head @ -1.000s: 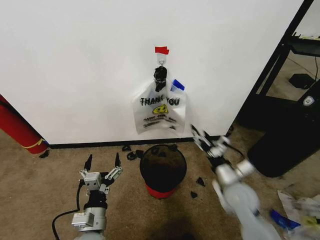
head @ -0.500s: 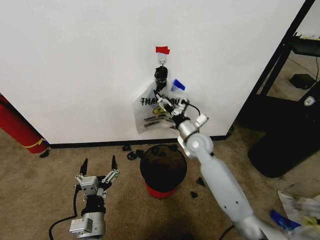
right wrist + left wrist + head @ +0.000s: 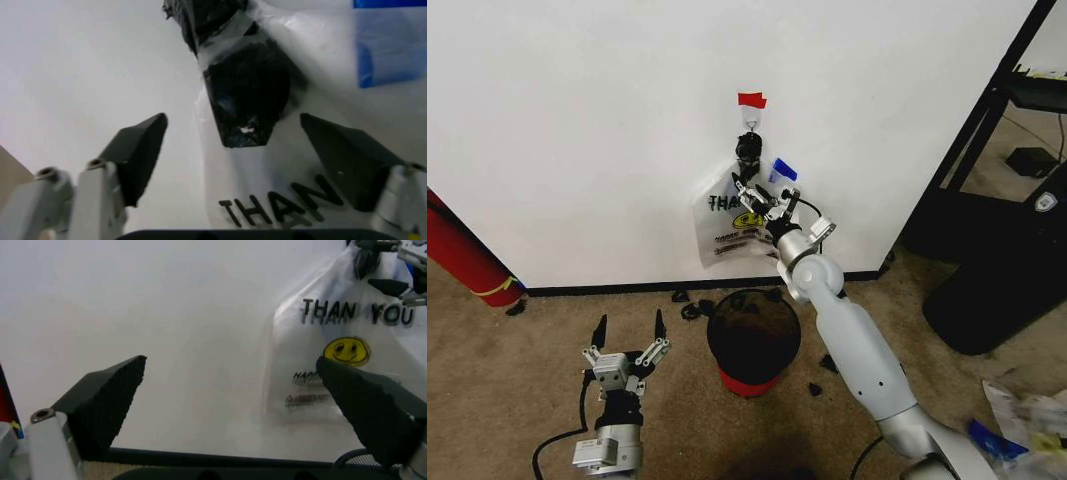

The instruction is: Pick up the garbage bag from the wall and place it over the trash bin.

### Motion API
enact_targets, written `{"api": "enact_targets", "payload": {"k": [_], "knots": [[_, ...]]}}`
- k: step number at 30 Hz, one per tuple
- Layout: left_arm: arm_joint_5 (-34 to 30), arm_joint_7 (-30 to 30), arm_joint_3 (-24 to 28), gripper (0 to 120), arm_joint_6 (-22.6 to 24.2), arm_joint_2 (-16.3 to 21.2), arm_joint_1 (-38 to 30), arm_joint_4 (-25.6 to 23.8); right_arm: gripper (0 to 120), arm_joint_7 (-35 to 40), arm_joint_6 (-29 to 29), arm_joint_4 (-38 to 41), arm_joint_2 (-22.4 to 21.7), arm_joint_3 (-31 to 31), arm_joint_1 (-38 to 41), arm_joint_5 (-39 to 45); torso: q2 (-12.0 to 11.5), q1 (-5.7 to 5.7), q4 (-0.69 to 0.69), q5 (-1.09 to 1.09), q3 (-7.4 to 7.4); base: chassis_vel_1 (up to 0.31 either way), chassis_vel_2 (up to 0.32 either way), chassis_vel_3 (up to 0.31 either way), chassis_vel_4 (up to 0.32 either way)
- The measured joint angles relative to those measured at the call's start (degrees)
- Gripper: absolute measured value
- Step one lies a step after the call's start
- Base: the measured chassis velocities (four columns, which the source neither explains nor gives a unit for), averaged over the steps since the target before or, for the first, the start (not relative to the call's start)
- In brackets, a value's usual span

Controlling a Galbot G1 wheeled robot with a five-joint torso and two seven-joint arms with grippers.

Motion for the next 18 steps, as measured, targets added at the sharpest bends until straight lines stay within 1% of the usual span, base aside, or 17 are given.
{"api": "enact_targets", "payload": {"k": [1, 2, 7, 8, 9, 11, 14, 15, 17, 18], "knots": [[-0.2, -0.03, -0.02, 100, 0.07, 0.11, -0.18, 0.05, 70, 0.0, 0.05, -0.1, 0.06, 0.01, 0.15, 0.0, 0.0, 0.0, 0.0, 0.01, 0.0, 0.0, 0.0, 0.0, 0.0], [-0.2, -0.03, -0.02, 100, 0.07, 0.11, -0.18, 0.05, 70, 0.0, 0.05, -0.1, 0.06, 0.01, 0.15, 0.0, 0.0, 0.0, 0.0, 0.01, 0.0, 0.0, 0.0, 0.0, 0.0], [-0.93, -0.18, -0.06, 100, 0.64, 0.26, -0.54, 0.47, 48, 0.28, 0.2, 0.28, 0.42, 0.47, 0.42, 0.25, 0.0, 0.0, 0.03, 0.0, 0.0, 0.0, 0.0, 0.0, 0.0], [-0.94, -0.22, -0.05, 100, 0.64, 0.29, -0.63, 0.7, 44, 0.28, 0.23, 0.18, 0.36, 0.51, 0.42, 0.19, 0.0, 0.0, 0.01, 0.0, 0.0, 0.0, 0.0, 0.0, 0.0], [-0.94, -0.22, -0.05, 100, 0.64, 0.29, -0.63, 0.7, 44, 0.28, 0.23, 0.18, 0.36, 0.51, 0.42, 0.19, 0.0, 0.0, 0.01, 0.0, 0.0, 0.0, 0.0, 0.0, 0.0], [-1.0, -0.49, -0.09, 100, 0.58, 0.68, -1.0, 1.34, 34, 0.48, 0.26, -0.44, 0.51, 0.65, 0.61, 0.15, 0.0, 0.0, 0.01, 0.01, 0.0, 0.0, 0.0, 0.0, 0.0], [-1.45, -0.73, -0.37, 100, 0.58, 1.32, -1.38, 1.53, 23, 0.54, 0.29, -0.59, 0.71, 0.92, 0.7, 0.13, 0.0, 0.0, 0.02, 0.01, 0.0, 0.0, 0.0, 0.0, 0.0], [-1.45, -0.73, -0.37, 100, 0.58, 1.32, -1.38, 1.53, 23, 0.54, 0.29, -0.59, 0.71, 0.92, 0.7, 0.13, 0.0, 0.0, 0.02, 0.01, 0.0, 0.0, 0.0, 0.0, 0.0], [-1.55, -0.75, -0.39, 100, 0.58, 1.33, -1.44, 1.53, 15, 0.57, 0.32, -0.57, 0.64, 1.08, 0.59, 0.12, 0.0, 0.0, 0.02, 0.01, 0.0, 0.0, 0.0, 0.0, 0.0], [-1.56, -0.75, -0.38, 100, 0.59, 1.31, -1.44, 1.53, 13, 0.58, 0.32, -0.56, 0.62, 1.11, 0.54, 0.12, 0.0, 0.0, 0.02, 0.01, 0.0, 0.0, 0.0, 0.0, 0.0]]}}
